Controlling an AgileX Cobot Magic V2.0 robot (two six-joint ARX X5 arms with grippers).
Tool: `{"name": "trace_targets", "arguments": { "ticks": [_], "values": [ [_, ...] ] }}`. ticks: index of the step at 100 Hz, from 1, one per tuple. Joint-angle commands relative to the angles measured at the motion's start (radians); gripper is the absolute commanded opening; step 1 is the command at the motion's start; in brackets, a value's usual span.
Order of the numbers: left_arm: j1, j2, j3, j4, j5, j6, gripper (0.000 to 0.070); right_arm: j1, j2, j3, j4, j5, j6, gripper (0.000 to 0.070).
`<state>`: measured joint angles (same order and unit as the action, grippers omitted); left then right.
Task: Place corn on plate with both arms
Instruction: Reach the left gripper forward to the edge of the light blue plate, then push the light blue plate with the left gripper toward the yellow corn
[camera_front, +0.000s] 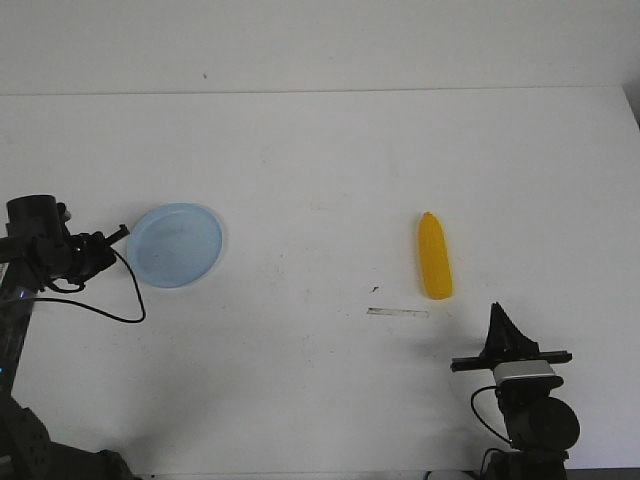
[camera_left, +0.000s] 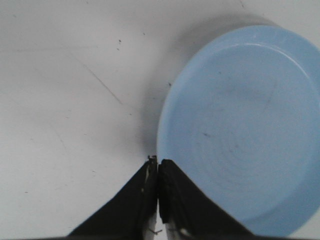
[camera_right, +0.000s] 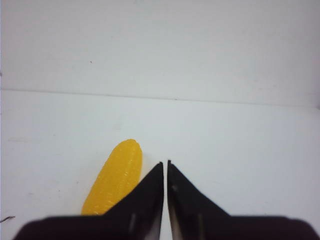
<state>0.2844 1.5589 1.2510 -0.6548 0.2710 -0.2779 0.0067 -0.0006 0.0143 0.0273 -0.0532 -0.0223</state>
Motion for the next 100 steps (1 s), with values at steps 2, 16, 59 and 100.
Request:
{"name": "trace_targets", "arguments": {
  "ticks": [2, 16, 59, 100],
  "values": [
    [0.015, 0.03, 0.017, -0.003, 0.095, -0.005, 0.0004, 0.002, 0.002, -0.002, 0.01, 0.0, -0.004, 0.0015],
    [0.034, 0.049, 0.017, -0.009, 0.104, -0.024, 0.0171, 0.002, 0.002, -0.002, 0.01, 0.0, -0.004, 0.0015],
    [0.03, 0.13, 0.016, 0.001, 0.105, -0.029, 0.0247, 0.002, 0.002, -0.002, 0.01, 0.0, -0.004, 0.0015],
    [0.005, 0.19, 0.015, 0.017, 0.105, -0.022, 0.0247, 0.002, 0.002, -0.002, 0.01, 0.0, -0.004, 0.0015]
  ]
}}
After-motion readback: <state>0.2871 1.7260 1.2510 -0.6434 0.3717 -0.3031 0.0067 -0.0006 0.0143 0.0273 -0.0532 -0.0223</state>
